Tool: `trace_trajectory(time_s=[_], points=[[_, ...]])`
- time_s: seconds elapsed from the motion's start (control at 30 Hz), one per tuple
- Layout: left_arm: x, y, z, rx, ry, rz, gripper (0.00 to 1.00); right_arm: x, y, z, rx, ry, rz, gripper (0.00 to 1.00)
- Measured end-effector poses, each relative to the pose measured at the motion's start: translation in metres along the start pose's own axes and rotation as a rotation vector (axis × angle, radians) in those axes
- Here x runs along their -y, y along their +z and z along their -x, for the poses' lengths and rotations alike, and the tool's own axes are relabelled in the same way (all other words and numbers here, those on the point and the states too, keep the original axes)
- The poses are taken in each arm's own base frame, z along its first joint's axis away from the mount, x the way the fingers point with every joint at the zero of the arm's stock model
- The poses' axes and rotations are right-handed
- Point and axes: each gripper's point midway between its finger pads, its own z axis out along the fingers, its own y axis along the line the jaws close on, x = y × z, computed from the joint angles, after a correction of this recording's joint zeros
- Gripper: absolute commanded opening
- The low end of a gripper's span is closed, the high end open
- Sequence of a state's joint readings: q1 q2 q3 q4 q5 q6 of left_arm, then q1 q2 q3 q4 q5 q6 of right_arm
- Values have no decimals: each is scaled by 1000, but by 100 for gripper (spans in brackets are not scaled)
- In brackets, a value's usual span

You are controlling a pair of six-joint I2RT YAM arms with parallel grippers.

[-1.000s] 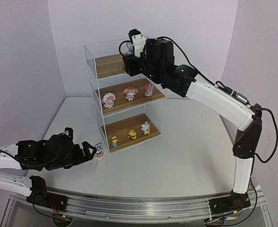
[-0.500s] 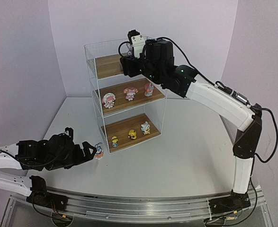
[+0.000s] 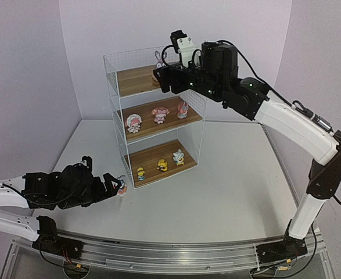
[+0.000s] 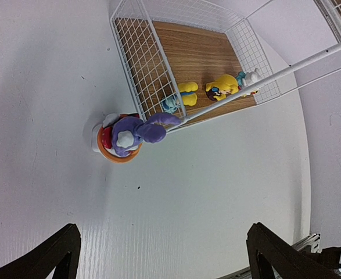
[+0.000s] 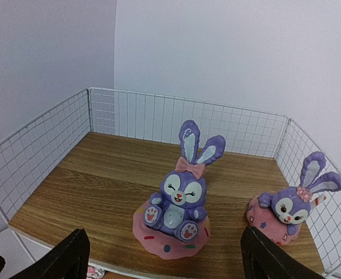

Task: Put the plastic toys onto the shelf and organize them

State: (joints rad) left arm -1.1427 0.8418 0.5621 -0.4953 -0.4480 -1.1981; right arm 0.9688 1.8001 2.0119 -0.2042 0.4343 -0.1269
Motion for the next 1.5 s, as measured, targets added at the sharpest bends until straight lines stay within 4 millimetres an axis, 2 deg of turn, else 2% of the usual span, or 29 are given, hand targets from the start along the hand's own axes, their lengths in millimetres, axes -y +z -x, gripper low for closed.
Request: trace_trajectory(time_s=[0.23, 0.4, 0.6, 0.8, 0.93, 1.1, 1.5], points=[[1, 1, 0, 1, 11, -4, 100, 8, -42, 22, 44, 59, 52, 86], [1, 1, 0, 1, 18, -4, 100, 13, -54, 19, 39, 76, 46, 85], [2, 1, 0, -1, 20, -5, 100, 11, -44, 0, -4, 74, 31, 81], [3, 1, -1, -3, 16, -15, 100, 10, -24, -26, -59, 47, -17, 80], [3, 1, -1, -3, 15, -17, 100, 11, -13, -37, -81, 25, -50, 79], [2, 1, -2, -2, 15, -17, 100, 15, -7, -39, -85, 13, -84, 79], [3, 2, -1, -1, 13, -22, 100, 26, -5, -27, -62, 7, -151, 78]])
